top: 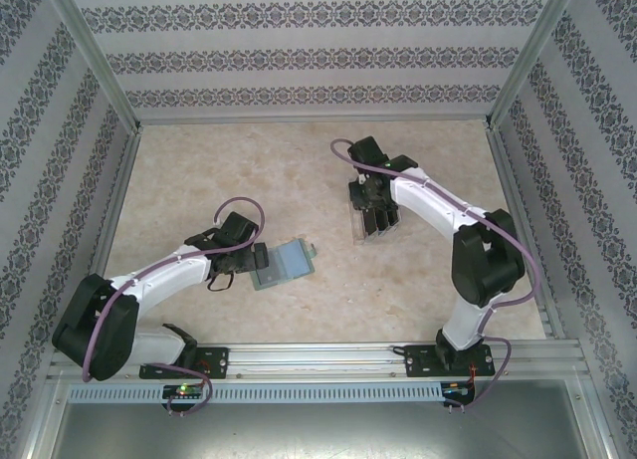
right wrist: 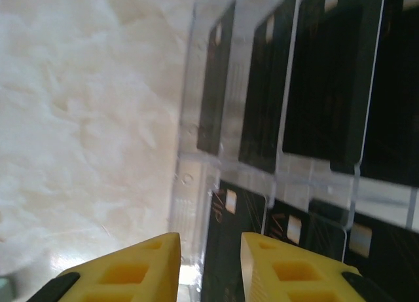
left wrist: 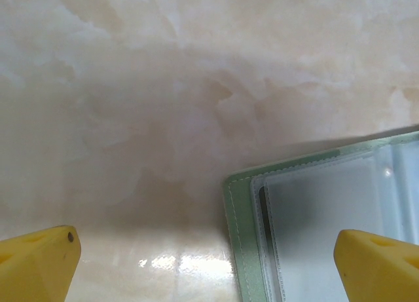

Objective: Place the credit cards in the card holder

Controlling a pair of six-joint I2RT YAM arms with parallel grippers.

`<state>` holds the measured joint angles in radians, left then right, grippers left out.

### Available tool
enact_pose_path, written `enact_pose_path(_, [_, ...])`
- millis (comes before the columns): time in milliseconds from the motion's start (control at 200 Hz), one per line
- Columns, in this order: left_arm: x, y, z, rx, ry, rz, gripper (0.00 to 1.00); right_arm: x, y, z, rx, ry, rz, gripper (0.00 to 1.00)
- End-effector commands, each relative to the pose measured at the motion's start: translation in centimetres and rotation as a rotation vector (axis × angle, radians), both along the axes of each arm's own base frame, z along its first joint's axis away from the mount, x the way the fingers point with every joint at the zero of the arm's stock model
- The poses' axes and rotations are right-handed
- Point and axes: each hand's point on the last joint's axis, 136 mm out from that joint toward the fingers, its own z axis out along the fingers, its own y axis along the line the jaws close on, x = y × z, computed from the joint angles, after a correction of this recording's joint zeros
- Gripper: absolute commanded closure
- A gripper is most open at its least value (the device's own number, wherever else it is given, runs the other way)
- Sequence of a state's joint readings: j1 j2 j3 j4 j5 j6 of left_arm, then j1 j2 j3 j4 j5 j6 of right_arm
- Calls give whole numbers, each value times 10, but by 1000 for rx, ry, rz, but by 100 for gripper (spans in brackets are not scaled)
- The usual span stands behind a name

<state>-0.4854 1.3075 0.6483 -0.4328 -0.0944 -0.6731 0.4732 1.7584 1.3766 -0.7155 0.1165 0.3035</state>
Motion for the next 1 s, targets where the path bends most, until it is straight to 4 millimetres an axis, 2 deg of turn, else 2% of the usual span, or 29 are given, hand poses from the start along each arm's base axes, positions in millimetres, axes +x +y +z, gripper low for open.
enact_pose_path(0, [5,-1,5,19,-35,-11,0,-19,-17,-5,-53,20,-13,70])
enact_pose_path(180, [6,-2,3,20,-30,-14,0,-29,-24,-17,-72,39,-28,70])
enact_pose_path(365, [5,-1,3,20,-30,-11,0,-30,-22,-24,-72,52,-23,71])
enact_pose_path(455, [5,-1,3,22,-32,-10,0,-31,-18,-25,-67,56,-14,74])
enact_pose_path(754, [6,-1,2,22,-31,-9,0,-33,-10,-26,-52,60,2,86])
enact_pose_path(874, [6,-1,3,23,-33,-9,0,-33,-12,-24,-62,55,1,85])
enact_pose_path(994, [6,-1,3,21,-32,-10,0,-30,-16,-13,-69,22,-10,80])
